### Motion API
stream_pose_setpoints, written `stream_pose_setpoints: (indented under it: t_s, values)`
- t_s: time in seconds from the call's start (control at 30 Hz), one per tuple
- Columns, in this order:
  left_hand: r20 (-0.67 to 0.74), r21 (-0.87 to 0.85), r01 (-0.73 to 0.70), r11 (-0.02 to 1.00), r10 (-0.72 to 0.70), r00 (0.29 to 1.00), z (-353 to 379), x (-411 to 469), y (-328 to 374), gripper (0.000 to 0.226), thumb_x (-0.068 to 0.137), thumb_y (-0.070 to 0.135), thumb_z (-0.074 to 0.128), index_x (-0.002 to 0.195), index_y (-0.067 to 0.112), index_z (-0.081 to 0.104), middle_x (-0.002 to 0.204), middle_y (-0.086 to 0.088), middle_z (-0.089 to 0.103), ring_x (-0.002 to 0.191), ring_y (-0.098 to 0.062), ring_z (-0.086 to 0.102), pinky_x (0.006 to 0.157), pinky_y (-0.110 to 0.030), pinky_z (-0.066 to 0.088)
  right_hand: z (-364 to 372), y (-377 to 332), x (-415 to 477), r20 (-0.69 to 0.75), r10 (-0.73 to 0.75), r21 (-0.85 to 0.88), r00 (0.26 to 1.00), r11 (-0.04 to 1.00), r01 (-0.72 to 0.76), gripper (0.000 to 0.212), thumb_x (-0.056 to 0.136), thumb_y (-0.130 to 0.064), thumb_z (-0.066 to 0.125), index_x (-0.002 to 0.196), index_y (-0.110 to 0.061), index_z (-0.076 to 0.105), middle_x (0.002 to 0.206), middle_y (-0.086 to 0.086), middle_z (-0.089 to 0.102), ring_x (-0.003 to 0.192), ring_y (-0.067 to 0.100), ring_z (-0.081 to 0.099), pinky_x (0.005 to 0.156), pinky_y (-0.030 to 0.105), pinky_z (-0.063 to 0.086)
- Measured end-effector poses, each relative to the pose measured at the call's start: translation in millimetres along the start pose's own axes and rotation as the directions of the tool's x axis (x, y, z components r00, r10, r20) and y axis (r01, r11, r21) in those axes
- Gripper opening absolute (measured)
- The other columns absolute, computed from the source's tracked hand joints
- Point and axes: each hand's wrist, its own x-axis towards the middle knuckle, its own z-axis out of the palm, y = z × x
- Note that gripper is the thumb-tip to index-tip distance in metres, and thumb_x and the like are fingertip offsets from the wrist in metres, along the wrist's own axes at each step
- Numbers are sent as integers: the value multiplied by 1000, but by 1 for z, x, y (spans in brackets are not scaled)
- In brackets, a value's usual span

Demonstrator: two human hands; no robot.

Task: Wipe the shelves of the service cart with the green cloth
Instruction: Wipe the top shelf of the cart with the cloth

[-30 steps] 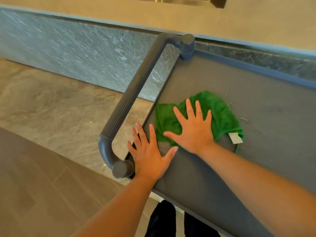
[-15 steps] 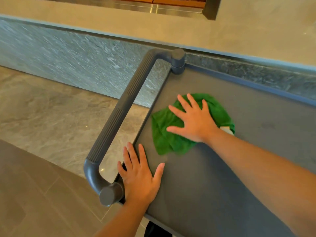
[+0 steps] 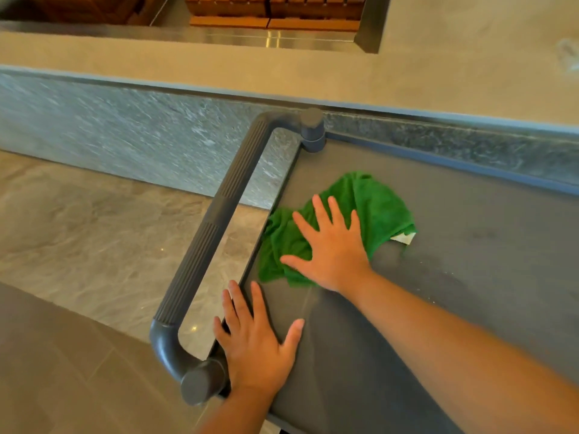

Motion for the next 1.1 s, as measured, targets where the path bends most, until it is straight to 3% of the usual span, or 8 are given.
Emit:
stream_pose_setpoints:
  t_s: [0.23, 0.4, 0.57, 0.67, 0.77, 0.87, 0.97, 1.1]
  values:
    - [-31, -150, -29, 988, 24, 999, -7, 3, -5, 104, 82, 88, 7, 158, 18, 18, 166, -15, 7, 152, -32, 4, 116, -62, 13, 31, -26, -138, 61, -13, 38, 998, 999, 11, 86, 77, -86, 39, 148, -38, 41, 164, 8, 25, 150, 33, 24, 107, 66, 31]
    - [14, -116, -12, 993, 13, 1000, -11, -1, 0, 110, 78, 88, -4, 160, 16, 12, 166, -17, -4, 153, -32, -8, 118, -62, 4, 41, -26, -225, 91, 56, 45, 994, 997, -60, 85, 69, -87, 46, 139, -38, 54, 154, 4, 43, 141, 32, 38, 96, 66, 46]
    - [26, -86, -200, 976, 203, 979, -7, -12, 10, 102, 87, 82, 7, 159, 11, 12, 165, -20, -7, 153, -33, -11, 119, -60, 3, 39, -27, -264, 36, 206, 53, 978, 977, -208, 67, 78, -77, 47, 128, -35, 63, 132, 4, 58, 121, 32, 57, 87, 55, 53]
    - [17, -133, -338, 932, 343, 939, -6, -15, 22, 100, 87, 83, 14, 159, 13, 9, 165, -17, -11, 152, -30, -16, 119, -52, -3, 39, -28, -258, 24, 263, 65, 965, 962, -264, 65, 79, -71, 50, 132, -34, 59, 132, 6, 50, 121, 33, 56, 93, 58, 49]
    - [9, -216, -375, 902, 385, 923, -5, -19, 24, 104, 83, 87, 16, 159, 16, 4, 166, -14, -11, 153, -26, -17, 121, -50, -2, 37, -29, -234, 100, 372, 92, 923, 920, -381, 81, 72, -81, 47, 141, -39, 50, 154, 14, 39, 140, 36, 40, 99, 66, 40]
    - [-39, -313, -420, 852, 430, 902, -3, -21, 16, 106, 83, 88, 24, 159, 16, 5, 167, -14, -4, 154, -24, -12, 121, -51, 4, 29, -21, -201, 83, 408, 98, 909, 904, -415, 90, 75, -88, 36, 152, -42, 31, 167, 15, 7, 152, 35, 15, 105, 68, 31]
    - [-66, -343, -436, 832, 442, 895, -2, -19, 16, 106, 84, 87, 29, 158, 14, 10, 166, -17, 2, 154, -25, -7, 119, -55, 12, 19, -1, -161, 140, 435, 80, 889, 890, -448, 95, 78, -86, 32, 158, -42, 3, 164, 12, -23, 153, 34, -11, 111, 64, 19]
    - [-61, -301, -471, 830, 476, 878, -2, -18, 20, 105, 82, 88, 31, 160, 24, 0, 166, -17, 4, 155, -26, -4, 117, -55, 17, 0, 37, -97, 29, 510, 75, 860, 857, -510, 100, 79, -87, 33, 158, -36, 1, 165, 15, -16, 152, 36, 0, 111, 66, 21]
